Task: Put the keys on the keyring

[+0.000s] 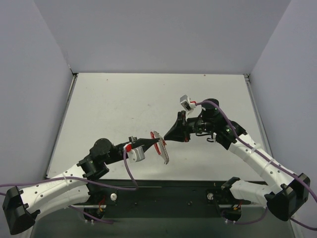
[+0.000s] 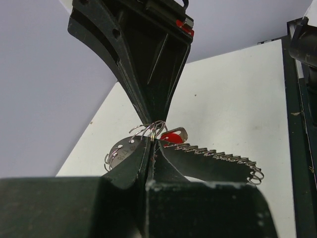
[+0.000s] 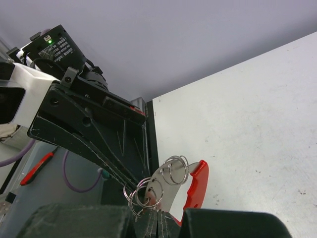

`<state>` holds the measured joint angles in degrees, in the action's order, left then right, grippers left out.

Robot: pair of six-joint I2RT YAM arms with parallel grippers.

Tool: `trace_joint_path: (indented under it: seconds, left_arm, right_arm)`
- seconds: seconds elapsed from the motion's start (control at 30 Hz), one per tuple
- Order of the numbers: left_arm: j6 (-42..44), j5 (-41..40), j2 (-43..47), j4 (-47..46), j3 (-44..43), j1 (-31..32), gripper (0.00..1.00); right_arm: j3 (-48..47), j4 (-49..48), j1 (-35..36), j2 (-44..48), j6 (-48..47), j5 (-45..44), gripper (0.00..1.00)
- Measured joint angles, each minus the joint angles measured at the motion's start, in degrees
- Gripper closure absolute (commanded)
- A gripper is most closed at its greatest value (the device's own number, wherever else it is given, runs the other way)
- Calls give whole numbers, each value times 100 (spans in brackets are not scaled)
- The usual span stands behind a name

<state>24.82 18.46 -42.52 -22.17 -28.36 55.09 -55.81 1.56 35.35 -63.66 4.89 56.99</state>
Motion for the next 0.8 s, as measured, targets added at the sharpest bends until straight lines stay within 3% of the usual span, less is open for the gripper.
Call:
trace_joint_path:
  seconds: [0.8]
  left_arm:
    - [-205, -463, 306, 389, 101, 31, 100]
  right_arm:
    - [179, 356, 0, 59, -232, -319, 100]
